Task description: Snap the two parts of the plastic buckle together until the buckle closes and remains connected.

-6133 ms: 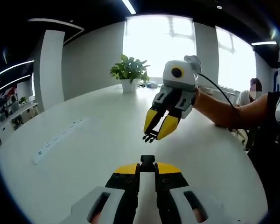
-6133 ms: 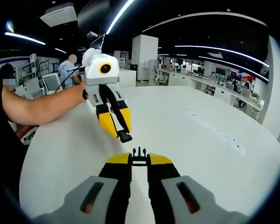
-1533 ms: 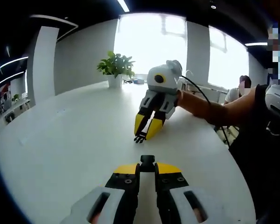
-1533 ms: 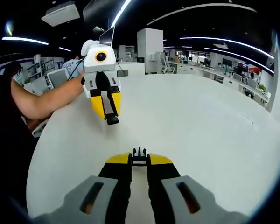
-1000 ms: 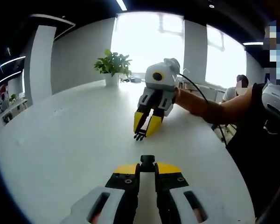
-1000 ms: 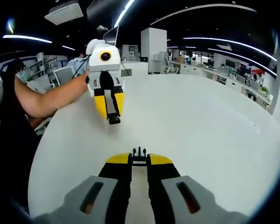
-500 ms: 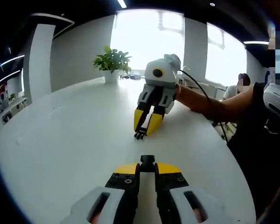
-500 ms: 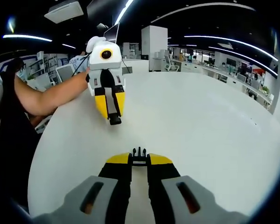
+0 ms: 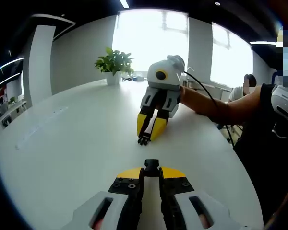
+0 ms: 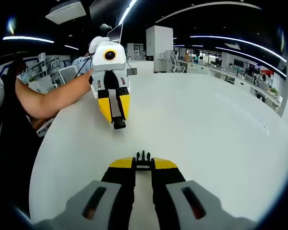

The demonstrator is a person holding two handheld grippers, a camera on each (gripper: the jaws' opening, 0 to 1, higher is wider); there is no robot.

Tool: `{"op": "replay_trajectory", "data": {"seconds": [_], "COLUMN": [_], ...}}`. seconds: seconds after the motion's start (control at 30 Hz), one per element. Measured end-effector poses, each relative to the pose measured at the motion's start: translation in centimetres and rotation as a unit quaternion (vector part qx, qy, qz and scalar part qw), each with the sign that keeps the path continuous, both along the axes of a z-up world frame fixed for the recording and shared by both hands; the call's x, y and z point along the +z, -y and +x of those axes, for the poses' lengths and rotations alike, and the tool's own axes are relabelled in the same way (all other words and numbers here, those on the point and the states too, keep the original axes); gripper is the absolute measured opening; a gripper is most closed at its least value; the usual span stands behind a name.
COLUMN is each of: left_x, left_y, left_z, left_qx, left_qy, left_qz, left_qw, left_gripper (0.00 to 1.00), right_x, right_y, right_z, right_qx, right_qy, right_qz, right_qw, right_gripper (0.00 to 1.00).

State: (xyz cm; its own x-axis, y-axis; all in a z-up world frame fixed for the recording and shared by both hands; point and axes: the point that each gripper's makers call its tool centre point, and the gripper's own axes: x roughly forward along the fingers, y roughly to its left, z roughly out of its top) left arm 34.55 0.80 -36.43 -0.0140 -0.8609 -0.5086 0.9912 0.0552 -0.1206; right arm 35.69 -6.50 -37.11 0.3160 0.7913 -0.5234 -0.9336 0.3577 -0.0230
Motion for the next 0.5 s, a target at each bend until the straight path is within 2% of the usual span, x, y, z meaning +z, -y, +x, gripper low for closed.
{"op": "replay_trajectory", "data": {"seconds": [0.5], "left_x": [-0.19], "left_y": [-0.02], "left_z": [0.01], "left_qx": [0.003], "left_qy": [-0.001], "left_qz": [-0.005], "left_qw": [1.0], "left_gripper": [0.1], "right_x": [0.22], "right_y": [-0.26], "right_z": [-0.6], "right_qx": [0.011], "right_qy": [0.003], "right_qz": [0.001], "right_qw": [0.9999], "right_gripper": [0.11]}}
